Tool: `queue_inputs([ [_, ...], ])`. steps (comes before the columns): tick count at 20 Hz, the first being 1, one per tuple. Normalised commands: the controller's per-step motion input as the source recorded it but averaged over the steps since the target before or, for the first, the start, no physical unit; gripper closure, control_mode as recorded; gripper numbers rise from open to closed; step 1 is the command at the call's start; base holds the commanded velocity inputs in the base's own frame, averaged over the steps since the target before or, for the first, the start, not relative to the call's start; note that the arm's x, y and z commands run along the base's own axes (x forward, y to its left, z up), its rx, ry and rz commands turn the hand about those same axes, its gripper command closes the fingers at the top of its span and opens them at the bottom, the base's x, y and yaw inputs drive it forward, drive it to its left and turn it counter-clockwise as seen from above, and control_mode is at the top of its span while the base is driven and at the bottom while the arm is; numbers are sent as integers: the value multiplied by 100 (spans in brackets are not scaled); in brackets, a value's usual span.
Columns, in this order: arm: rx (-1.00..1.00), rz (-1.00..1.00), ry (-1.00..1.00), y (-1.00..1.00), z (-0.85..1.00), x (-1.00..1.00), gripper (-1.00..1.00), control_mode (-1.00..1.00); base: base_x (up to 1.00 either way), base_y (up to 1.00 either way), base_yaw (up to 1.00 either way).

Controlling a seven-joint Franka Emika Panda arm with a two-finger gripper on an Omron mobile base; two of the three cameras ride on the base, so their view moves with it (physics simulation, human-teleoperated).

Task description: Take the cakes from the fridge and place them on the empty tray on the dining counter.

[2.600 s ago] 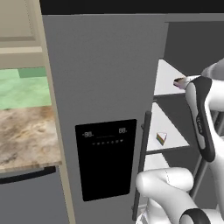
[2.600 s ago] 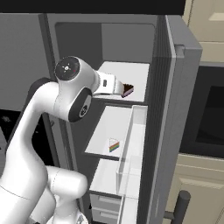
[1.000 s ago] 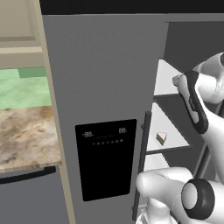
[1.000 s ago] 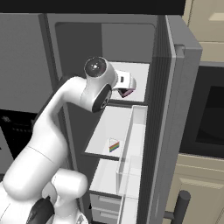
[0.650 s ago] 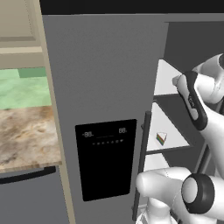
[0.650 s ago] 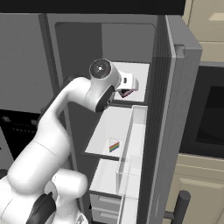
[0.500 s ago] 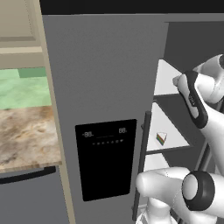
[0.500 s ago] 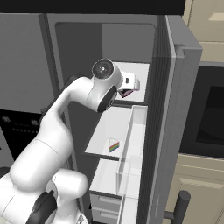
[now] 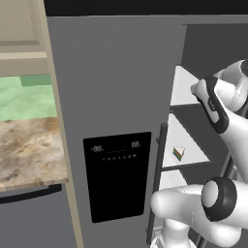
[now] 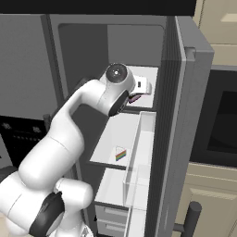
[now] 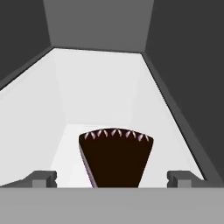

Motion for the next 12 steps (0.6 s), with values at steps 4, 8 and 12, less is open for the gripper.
queue_inputs([
  [4,0,0,0,0,-21,14,-100,-100,0,0,0],
  [8,0,0,0,0,-23,11,-100,-100,0,0,0],
  [12,0,0,0,0,-23,11,-100,-100,0,0,0],
])
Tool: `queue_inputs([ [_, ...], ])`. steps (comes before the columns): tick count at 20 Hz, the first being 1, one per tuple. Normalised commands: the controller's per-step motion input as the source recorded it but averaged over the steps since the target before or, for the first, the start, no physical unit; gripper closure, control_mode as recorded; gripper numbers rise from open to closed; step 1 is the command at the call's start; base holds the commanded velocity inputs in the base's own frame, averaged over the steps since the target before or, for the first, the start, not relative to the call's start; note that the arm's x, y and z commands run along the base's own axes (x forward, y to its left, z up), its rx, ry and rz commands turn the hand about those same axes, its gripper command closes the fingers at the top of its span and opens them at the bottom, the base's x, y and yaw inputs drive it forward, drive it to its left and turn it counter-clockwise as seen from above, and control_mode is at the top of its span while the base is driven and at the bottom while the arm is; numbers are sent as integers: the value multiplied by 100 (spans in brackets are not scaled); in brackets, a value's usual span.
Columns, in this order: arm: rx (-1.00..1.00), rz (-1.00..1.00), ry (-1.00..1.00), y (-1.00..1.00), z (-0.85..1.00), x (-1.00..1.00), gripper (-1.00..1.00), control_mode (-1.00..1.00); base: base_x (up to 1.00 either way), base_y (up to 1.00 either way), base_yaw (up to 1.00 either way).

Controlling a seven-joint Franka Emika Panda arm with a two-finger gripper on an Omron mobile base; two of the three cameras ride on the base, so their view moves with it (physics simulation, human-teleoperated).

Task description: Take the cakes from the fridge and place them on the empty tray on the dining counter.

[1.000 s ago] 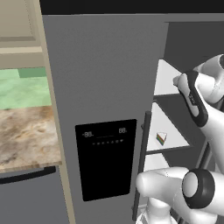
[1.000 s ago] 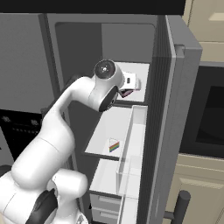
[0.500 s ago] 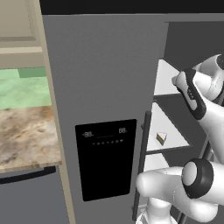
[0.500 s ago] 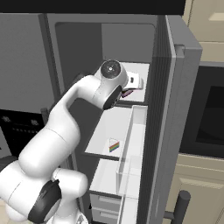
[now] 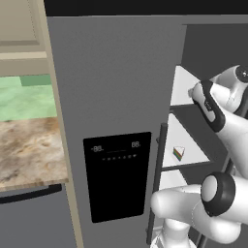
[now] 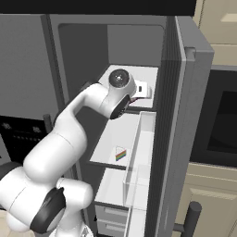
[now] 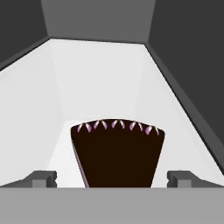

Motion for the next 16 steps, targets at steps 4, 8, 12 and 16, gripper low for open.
queue_inputs([
  [4,0,0,0,0,-26,12,-100,-100,0,0,0],
  [8,0,0,0,0,-30,11,-100,-100,0,0,0],
  [12,0,0,0,0,-27,13,-100,-100,0,0,0],
  [16,0,0,0,0,-11,3,100,-100,0,0,0],
])
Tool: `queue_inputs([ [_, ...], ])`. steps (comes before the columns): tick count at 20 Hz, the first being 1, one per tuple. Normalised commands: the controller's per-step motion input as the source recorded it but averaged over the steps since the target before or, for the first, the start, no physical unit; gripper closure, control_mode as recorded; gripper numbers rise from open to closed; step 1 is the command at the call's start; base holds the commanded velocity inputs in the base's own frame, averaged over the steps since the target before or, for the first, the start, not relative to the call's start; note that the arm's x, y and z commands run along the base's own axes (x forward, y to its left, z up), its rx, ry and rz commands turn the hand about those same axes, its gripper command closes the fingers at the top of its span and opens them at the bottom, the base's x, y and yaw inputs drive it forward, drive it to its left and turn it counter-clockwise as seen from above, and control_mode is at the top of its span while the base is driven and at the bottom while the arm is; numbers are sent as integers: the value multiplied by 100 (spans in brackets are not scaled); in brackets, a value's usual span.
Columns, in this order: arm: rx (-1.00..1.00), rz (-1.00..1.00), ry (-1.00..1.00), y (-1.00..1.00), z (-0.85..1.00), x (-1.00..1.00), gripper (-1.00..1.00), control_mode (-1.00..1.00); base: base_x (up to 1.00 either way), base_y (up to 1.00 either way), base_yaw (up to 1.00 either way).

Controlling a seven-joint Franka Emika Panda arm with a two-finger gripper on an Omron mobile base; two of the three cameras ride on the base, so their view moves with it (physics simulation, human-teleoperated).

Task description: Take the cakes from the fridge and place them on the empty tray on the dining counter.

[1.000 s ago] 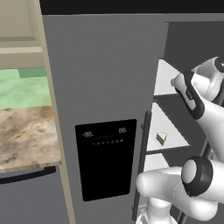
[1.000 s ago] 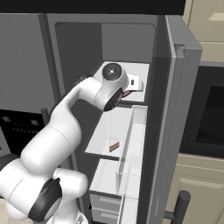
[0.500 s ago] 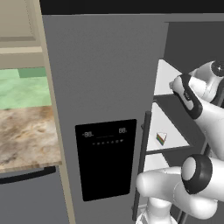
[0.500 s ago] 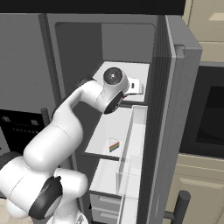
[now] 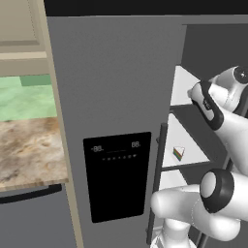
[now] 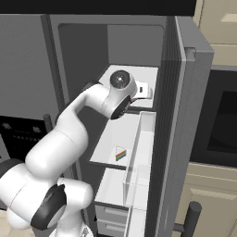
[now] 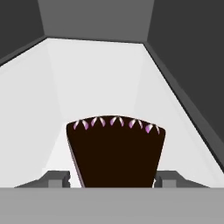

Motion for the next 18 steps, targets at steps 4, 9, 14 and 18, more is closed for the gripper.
queue_inputs([
  [4,0,0,0,0,-1,0,100,-100,0,0,0],
  [9,0,0,0,0,0,0,100,-100,0,0,0],
  [14,-1,4,0,12,1,-33,100,-100,0,0,0],
  [18,-8,10,-2,43,26,-99,100,-100,0,0,0],
])
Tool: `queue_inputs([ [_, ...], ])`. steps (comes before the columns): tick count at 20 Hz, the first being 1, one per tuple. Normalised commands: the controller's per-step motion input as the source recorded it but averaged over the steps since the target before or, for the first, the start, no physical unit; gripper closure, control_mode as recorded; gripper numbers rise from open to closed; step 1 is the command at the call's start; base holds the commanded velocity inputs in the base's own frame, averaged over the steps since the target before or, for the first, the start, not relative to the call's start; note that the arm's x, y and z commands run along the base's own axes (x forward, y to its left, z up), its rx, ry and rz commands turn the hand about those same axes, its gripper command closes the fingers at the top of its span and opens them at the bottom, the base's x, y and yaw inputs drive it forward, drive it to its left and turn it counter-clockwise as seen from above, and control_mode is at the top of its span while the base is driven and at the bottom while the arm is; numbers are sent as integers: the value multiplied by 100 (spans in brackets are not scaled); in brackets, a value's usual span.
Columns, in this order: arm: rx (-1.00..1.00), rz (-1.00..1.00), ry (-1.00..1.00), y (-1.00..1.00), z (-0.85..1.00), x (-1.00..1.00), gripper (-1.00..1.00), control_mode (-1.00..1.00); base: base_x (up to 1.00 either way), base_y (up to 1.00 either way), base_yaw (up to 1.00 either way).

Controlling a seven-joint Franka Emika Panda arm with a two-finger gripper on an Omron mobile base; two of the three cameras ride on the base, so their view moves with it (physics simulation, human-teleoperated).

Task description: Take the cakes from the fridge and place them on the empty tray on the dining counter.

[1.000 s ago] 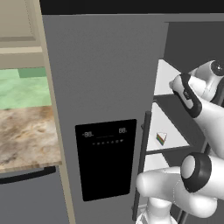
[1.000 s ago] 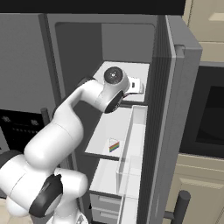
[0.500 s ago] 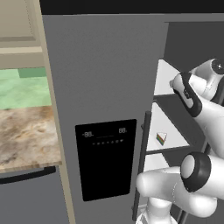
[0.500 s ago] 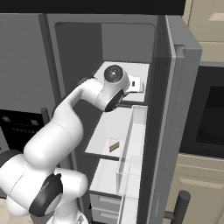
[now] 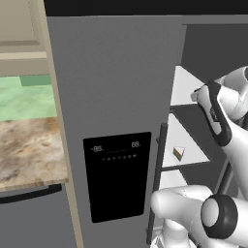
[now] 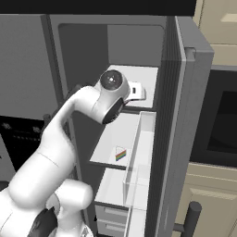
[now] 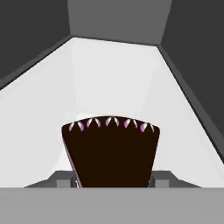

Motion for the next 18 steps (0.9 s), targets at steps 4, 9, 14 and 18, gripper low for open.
queue_inputs([
  [4,-13,16,-8,44,66,-100,100,-100,0,0,0],
  [9,-15,7,-33,32,98,-100,100,-100,0,0,0],
  [14,-9,0,-42,17,80,-100,100,-100,0,0,0],
  [18,-2,0,-26,21,10,-100,100,-100,0,0,0],
])
